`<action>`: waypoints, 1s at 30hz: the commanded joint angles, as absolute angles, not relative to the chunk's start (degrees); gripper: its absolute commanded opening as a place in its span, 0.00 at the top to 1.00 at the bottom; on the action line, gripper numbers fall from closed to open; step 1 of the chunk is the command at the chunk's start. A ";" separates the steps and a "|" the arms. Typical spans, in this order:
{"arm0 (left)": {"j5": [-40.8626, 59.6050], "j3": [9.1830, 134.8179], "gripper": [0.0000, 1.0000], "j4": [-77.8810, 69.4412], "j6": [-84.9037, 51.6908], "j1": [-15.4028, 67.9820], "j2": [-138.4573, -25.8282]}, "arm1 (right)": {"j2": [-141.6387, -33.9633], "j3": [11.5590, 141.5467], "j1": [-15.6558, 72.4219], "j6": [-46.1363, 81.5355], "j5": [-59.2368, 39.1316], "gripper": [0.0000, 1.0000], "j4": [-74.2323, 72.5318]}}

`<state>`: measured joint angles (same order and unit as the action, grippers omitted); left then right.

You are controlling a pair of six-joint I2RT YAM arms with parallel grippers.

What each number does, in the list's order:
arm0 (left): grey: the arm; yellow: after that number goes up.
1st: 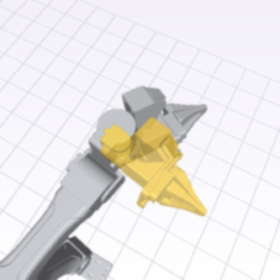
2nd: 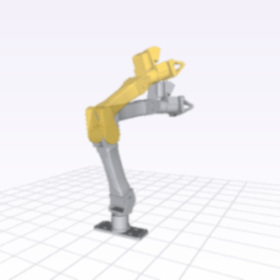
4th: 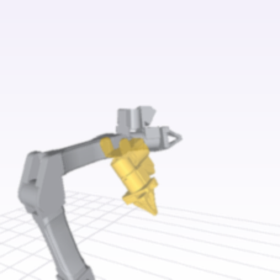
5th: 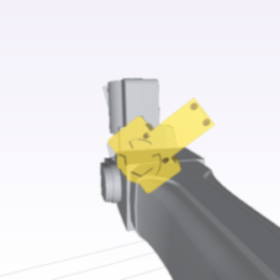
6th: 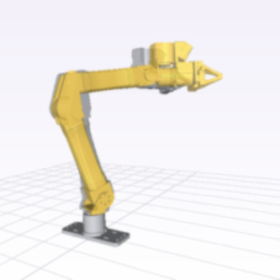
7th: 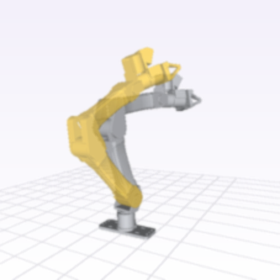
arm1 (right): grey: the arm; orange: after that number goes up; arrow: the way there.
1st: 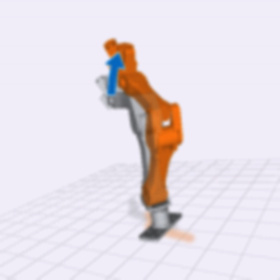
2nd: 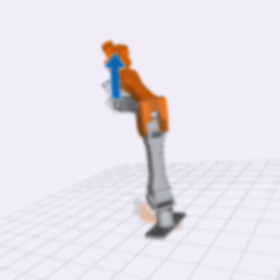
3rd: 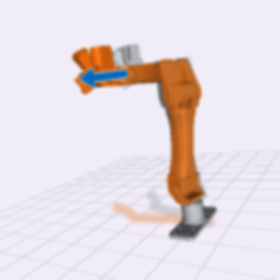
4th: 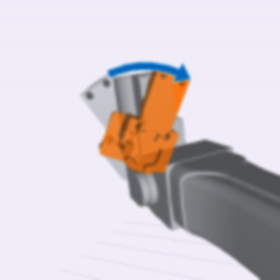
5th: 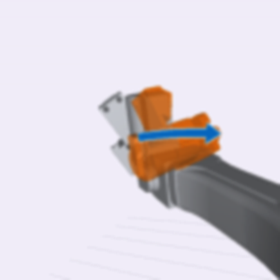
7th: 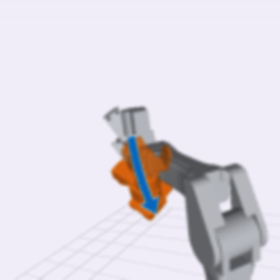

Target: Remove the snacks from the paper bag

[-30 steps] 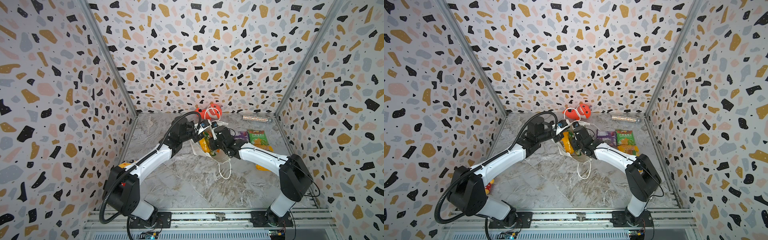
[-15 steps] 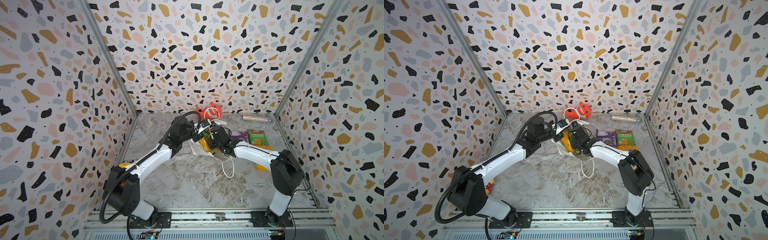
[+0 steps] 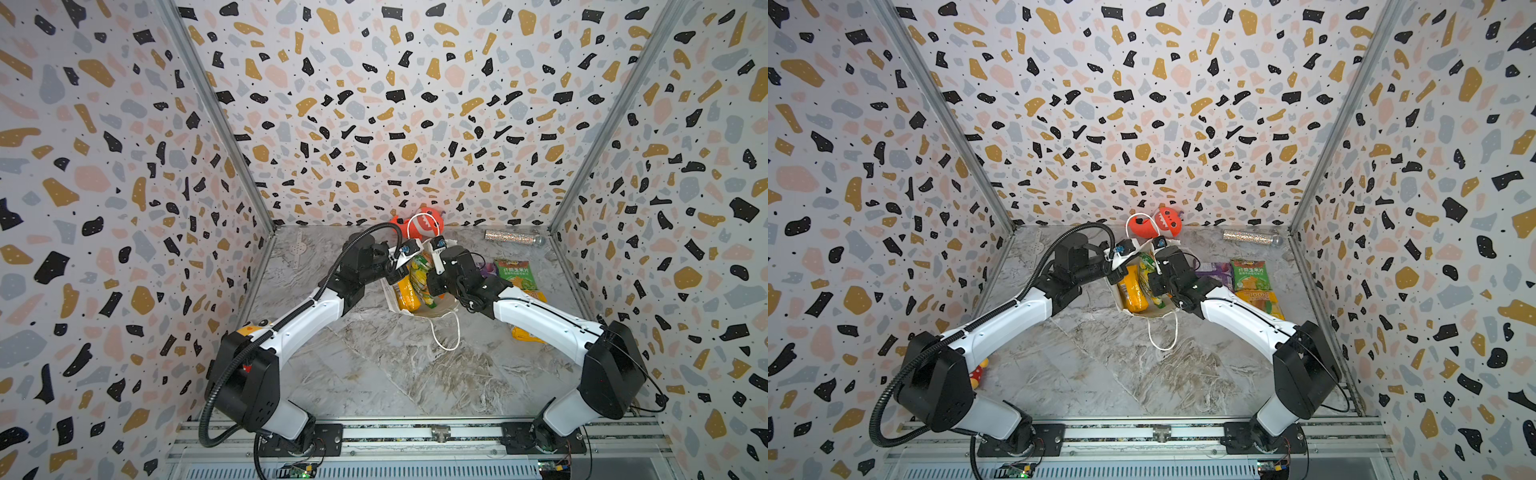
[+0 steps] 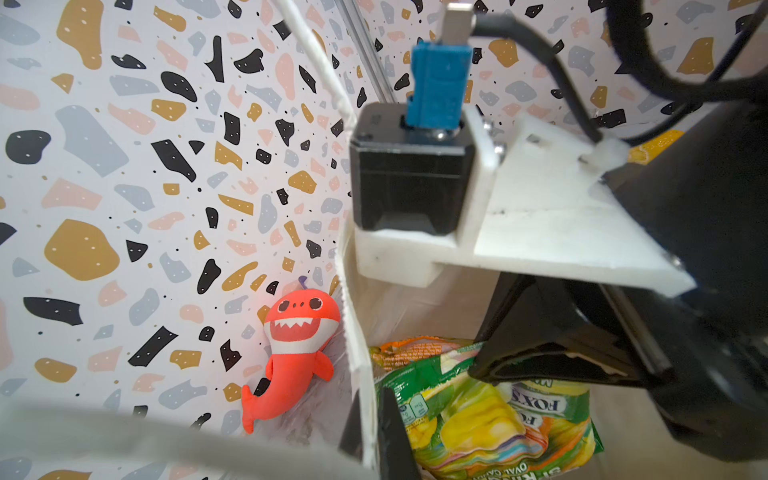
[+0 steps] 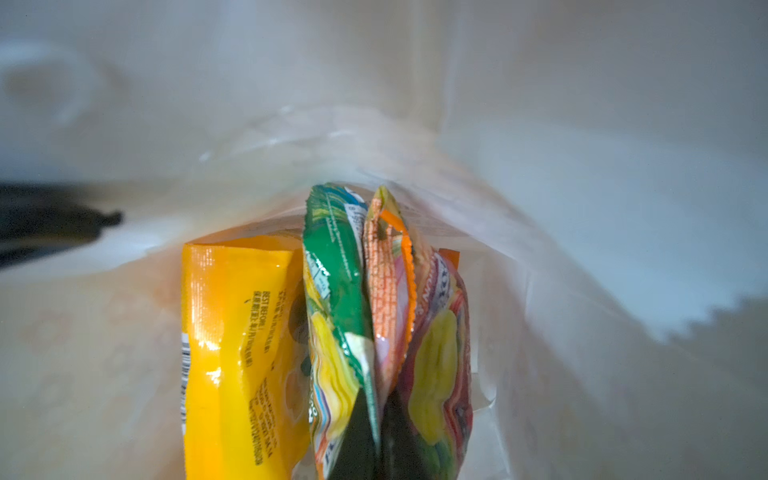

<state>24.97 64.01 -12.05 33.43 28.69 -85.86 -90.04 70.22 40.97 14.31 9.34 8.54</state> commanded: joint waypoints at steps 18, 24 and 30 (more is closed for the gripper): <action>26.80 64.01 1.00 -15.99 33.48 29.11 -84.67 | -90.32 70.90 39.63 13.51 2.93 0.88 3.76; 26.90 64.16 1.00 -15.86 33.48 29.10 -84.84 | -90.63 71.48 39.29 14.13 2.46 0.72 4.60; 26.87 64.10 1.00 -16.00 33.44 29.09 -84.82 | -88.87 71.06 39.20 14.57 4.10 0.70 4.03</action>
<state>24.53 63.99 -11.51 33.43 28.67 -85.89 -91.44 69.38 39.55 14.02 2.81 6.42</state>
